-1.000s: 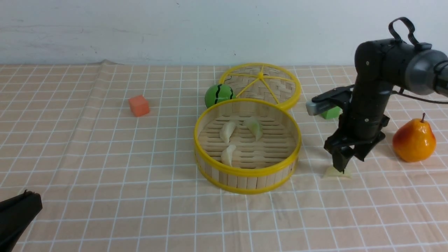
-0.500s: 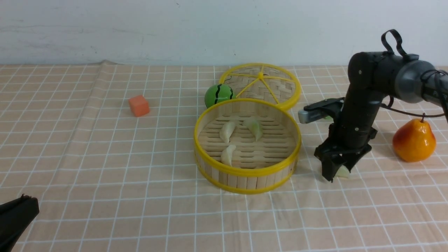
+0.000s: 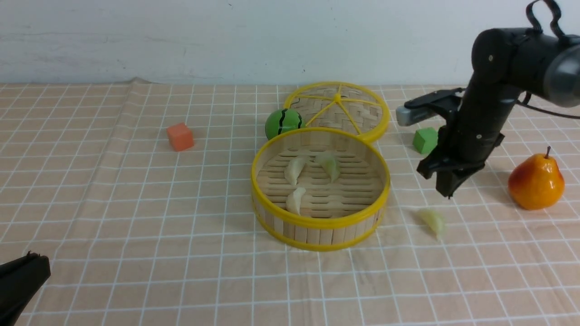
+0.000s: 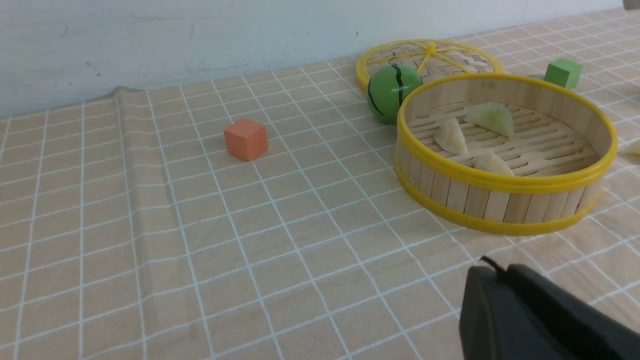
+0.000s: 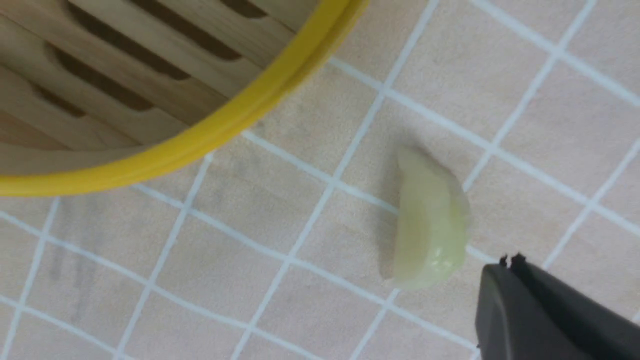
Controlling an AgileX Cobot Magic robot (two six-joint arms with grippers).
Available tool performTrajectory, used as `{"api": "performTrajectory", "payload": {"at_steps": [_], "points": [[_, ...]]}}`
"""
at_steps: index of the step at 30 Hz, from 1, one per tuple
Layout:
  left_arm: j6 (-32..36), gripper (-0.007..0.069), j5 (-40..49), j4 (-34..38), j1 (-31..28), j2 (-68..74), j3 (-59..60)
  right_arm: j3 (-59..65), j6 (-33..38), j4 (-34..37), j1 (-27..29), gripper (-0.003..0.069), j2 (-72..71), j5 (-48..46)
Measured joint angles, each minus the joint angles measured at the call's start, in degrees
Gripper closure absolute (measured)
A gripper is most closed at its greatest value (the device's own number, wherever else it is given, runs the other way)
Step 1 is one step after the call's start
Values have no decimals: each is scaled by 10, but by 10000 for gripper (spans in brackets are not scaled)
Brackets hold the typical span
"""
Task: Put the dumplings into the steamer on the table with the brown tablecloth.
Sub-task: 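Reach for and grasp a dumpling lying on the table beside the steamer, then place the dumpling in the bamboo steamer basket with the right gripper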
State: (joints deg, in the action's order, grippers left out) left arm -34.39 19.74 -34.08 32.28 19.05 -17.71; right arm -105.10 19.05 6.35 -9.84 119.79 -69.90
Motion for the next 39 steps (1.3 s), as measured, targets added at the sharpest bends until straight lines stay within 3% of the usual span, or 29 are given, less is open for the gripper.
{"api": "performTrajectory", "payload": {"at_steps": [5,7,11,12,13,15,17,19,24,32,35,39], "points": [[0,601,0,0,0,0,0,-3,-1,1,0,659,-2,-1],[0,599,0,0,0,0,0,-3,-11,2,0,620,5,-2],[0,599,0,0,0,0,0,-3,-51,3,0,467,34,-1],[0,599,0,0,0,0,0,-3,-52,3,0,467,36,-1],[0,599,0,0,0,0,0,-3,-63,3,0,396,50,-1],[0,599,0,0,0,0,0,-3,-75,3,0,330,66,-1],[0,599,0,0,0,0,0,-3,-101,3,0,298,80,-1],[0,599,0,0,0,0,0,-3,-123,4,0,305,88,-1],[0,594,1,0,0,0,0,-3,-136,5,0,418,89,1],[0,589,1,0,0,0,0,-15,-120,5,0,417,54,-1],[0,589,1,0,0,0,0,-33,-120,34,-1,417,29,-1],[0,587,2,0,0,0,0,-51,-72,153,-29,417,-16,-1]]}}
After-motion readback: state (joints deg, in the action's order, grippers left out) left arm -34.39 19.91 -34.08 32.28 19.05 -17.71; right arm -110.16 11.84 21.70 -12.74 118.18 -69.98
